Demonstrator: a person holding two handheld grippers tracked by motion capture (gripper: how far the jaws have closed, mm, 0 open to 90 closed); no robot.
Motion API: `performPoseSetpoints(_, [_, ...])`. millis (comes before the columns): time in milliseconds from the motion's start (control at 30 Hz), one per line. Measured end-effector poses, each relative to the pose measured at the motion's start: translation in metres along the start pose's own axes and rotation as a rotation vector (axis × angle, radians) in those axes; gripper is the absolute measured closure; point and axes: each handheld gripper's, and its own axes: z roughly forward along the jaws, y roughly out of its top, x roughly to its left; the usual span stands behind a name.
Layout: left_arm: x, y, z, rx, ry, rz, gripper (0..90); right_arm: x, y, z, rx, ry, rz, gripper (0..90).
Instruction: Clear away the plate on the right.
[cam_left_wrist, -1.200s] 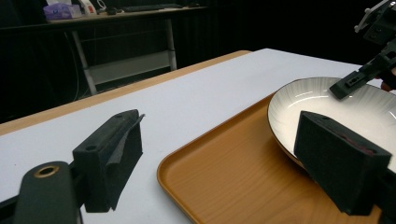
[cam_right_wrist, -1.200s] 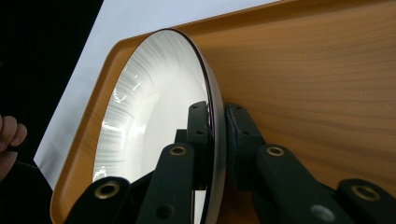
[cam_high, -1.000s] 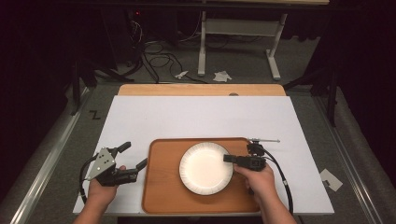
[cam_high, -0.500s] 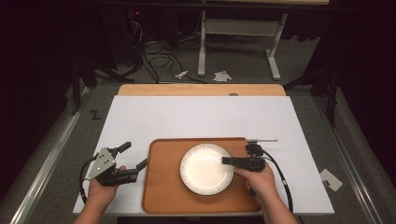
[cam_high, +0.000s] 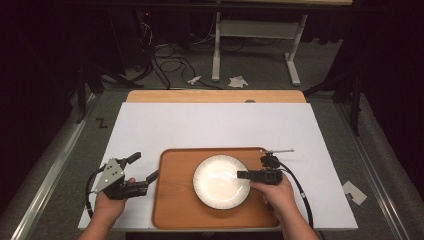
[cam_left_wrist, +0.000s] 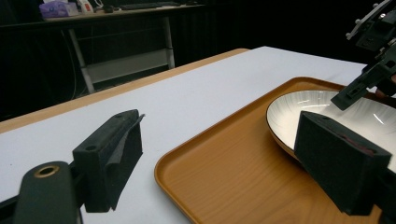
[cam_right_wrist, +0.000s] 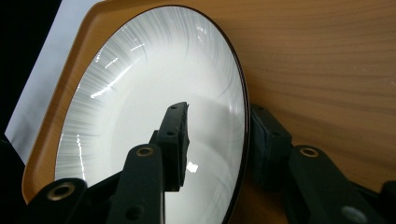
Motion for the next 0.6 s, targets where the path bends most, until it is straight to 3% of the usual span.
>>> performPoseSetpoints(267, [-0.0009, -0.0002, 0.0008, 0.002, -0.003, 0.003, 16.0, 0.0005, -0.0004, 0.001, 0.002, 0.008, -0.018, 58.5])
performPoseSetpoints(500, [-0.0006, -0.0001, 0.0007, 0.001, -0.001, 0.003, 16.1, 0.0038, -0.0013, 0.0024, 0.01, -0.014, -0.078, 54.6])
performPoseSetpoints(600, [-0.0004, 0.0, 0.0004, 0.002, -0.001, 0.004, 16.1, 0.0039, -0.001, 0.002, 0.013, -0.011, -0.078, 54.0])
